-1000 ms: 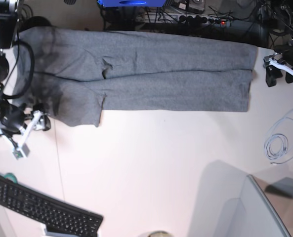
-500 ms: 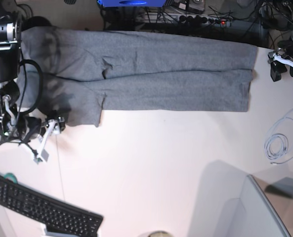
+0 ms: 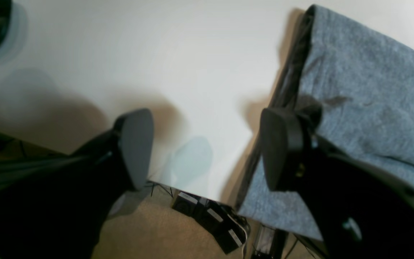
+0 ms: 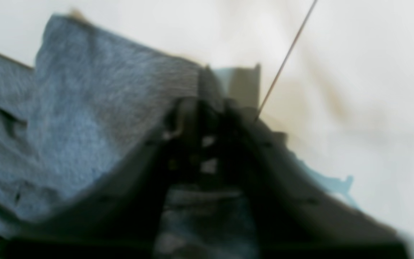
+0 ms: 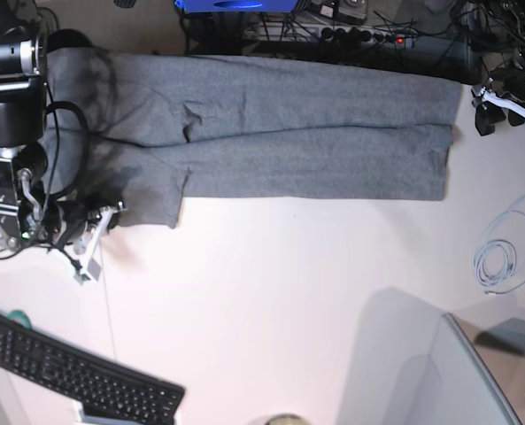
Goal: Layout the t-shirt on the table in an organized manner, then fold the t-shirt properly
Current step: 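Press and smooth the folded shirt end with the right gripper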
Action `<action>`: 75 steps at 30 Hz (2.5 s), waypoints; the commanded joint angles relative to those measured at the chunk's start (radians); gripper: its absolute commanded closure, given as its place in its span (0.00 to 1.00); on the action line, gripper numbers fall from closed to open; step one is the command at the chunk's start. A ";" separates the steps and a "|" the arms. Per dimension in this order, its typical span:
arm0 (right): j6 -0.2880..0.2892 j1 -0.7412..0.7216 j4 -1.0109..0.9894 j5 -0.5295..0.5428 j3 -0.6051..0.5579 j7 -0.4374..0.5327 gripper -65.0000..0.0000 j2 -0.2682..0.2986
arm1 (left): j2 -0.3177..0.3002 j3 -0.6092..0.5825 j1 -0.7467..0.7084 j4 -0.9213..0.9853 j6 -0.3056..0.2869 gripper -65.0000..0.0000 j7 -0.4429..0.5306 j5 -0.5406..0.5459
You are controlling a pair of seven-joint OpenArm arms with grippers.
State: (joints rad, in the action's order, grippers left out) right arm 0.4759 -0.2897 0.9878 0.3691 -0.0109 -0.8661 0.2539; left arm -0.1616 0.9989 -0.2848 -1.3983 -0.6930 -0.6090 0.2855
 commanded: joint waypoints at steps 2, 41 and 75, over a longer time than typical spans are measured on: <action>-0.004 -0.026 0.021 0.014 0.009 -0.009 1.00 0.011 | -0.022 0.008 -0.003 -0.014 -0.005 0.31 0.025 0.013; 0.002 0.631 0.876 0.015 0.157 -0.292 0.99 -0.156 | -0.025 0.005 0.008 -0.023 -0.005 0.31 0.027 0.013; 0.001 0.499 0.517 0.009 0.449 0.009 0.99 -0.084 | 0.040 -0.254 0.054 -0.005 -0.005 1.00 0.028 0.002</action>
State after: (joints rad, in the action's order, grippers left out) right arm 0.4732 0.2119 1.4902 0.3782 0.4339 -0.8570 0.1516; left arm -0.1131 0.7406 -0.2268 -1.3918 -0.6895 -0.5911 0.2775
